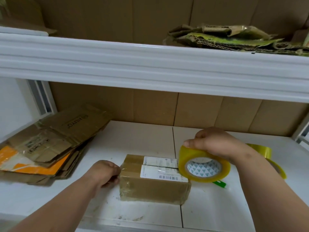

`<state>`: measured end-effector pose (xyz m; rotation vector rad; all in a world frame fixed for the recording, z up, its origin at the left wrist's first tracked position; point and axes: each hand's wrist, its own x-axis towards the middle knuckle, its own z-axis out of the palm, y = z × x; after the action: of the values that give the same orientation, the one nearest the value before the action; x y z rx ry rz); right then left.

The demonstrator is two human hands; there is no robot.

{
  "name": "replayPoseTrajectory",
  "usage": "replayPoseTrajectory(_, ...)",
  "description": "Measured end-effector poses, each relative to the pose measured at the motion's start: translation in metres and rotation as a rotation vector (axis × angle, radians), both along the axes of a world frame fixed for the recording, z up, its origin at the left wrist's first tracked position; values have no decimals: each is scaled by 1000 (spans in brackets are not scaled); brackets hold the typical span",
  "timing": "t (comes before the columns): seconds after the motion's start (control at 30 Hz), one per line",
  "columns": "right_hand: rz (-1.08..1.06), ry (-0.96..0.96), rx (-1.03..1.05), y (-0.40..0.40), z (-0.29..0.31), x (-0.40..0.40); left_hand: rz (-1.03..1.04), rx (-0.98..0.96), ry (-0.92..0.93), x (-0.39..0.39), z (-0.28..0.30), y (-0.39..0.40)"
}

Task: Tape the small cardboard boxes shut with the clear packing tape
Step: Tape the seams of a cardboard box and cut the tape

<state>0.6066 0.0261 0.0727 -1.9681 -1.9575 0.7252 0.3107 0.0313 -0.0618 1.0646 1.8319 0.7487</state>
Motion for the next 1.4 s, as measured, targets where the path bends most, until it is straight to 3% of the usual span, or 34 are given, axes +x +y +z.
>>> replayPoseTrajectory(0.1,11,4,9,0,-2,1,-176,76,334,2,12,6)
replayPoseTrajectory(0.17,8,4,12,-1,-3,3,-218,113,425,4,16,10)
replayPoseTrajectory(0.3,1,-2,23,-4,-3,6,-156,66,-28,-2,33,2)
replayPoseTrajectory(0.37,9,-6,24,-4,-4,6,-248,-21,-104,-6,45,-5)
replayPoseTrajectory(0.43,21,-15,24,-3,-6,5,-412,-56,86,-5,52,-9)
replayPoseTrajectory(0.57,31,-12,27,-1,-6,4,-660,-51,691,14,54,-8)
replayPoseTrajectory(0.63,41,-27,33,-1,-6,2,-699,19,856,27,54,-7)
replayPoseTrajectory(0.8,49,-67,56,-4,-5,3,-775,171,803,75,41,-7)
replayPoseTrajectory(0.9,55,-79,74,-5,-8,2,-786,130,926,82,27,-7)
replayPoseTrajectory(1.03,91,-113,75,-3,-6,4,-816,82,958,78,25,-11)
replayPoseTrajectory(1.1,88,-13,46,-2,-6,15,-822,81,963,78,25,-12)
replayPoseTrajectory(1.23,104,453,-23,-3,-17,42,-801,131,974,78,22,-13)
replayPoseTrajectory(1.4,207,636,-14,2,-35,61,-786,176,968,76,20,-14)
